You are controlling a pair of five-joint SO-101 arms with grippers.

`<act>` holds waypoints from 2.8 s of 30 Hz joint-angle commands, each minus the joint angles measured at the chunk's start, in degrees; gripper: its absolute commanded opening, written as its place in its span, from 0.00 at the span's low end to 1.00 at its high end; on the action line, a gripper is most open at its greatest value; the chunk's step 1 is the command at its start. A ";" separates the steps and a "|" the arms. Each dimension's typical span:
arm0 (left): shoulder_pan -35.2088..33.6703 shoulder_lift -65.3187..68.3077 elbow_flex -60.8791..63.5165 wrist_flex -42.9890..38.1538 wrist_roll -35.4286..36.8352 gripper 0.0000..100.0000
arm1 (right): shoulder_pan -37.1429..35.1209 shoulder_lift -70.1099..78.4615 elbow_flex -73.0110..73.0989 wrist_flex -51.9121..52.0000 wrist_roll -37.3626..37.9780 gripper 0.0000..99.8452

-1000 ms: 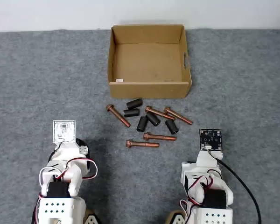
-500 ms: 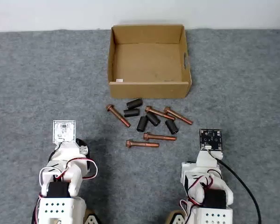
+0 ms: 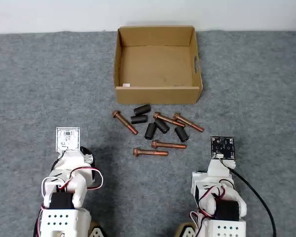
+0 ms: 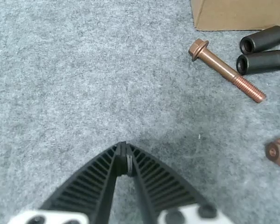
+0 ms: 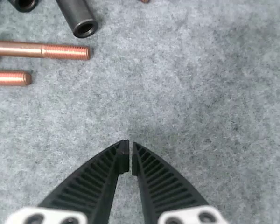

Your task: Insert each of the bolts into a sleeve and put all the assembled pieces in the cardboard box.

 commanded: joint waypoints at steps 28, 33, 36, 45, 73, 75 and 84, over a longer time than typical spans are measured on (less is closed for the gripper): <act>-0.18 -0.35 -1.19 -1.32 -0.44 0.01 | 0.48 -0.40 -8.70 0.40 -0.09 0.01; -0.18 -0.35 -1.19 -1.32 -0.44 0.01 | 0.22 2.42 -20.31 -0.04 2.90 0.01; -0.18 -0.35 -1.19 -1.32 -0.44 0.01 | 0.40 11.30 -26.64 -0.22 5.80 0.01; -0.18 -0.35 -1.19 -1.32 -0.44 0.01 | -0.04 50.42 -51.16 -0.31 7.30 0.01; -0.18 -0.35 -1.19 -1.32 -0.44 0.01 | -14.73 114.51 -89.49 0.13 16.97 0.21; -0.18 -0.35 -1.19 -1.32 -0.44 0.01 | -14.46 115.91 -89.49 -1.98 17.14 0.21; -0.18 -0.35 -1.19 -1.32 -0.44 0.01 | -14.37 122.07 -89.58 -7.52 24.62 0.21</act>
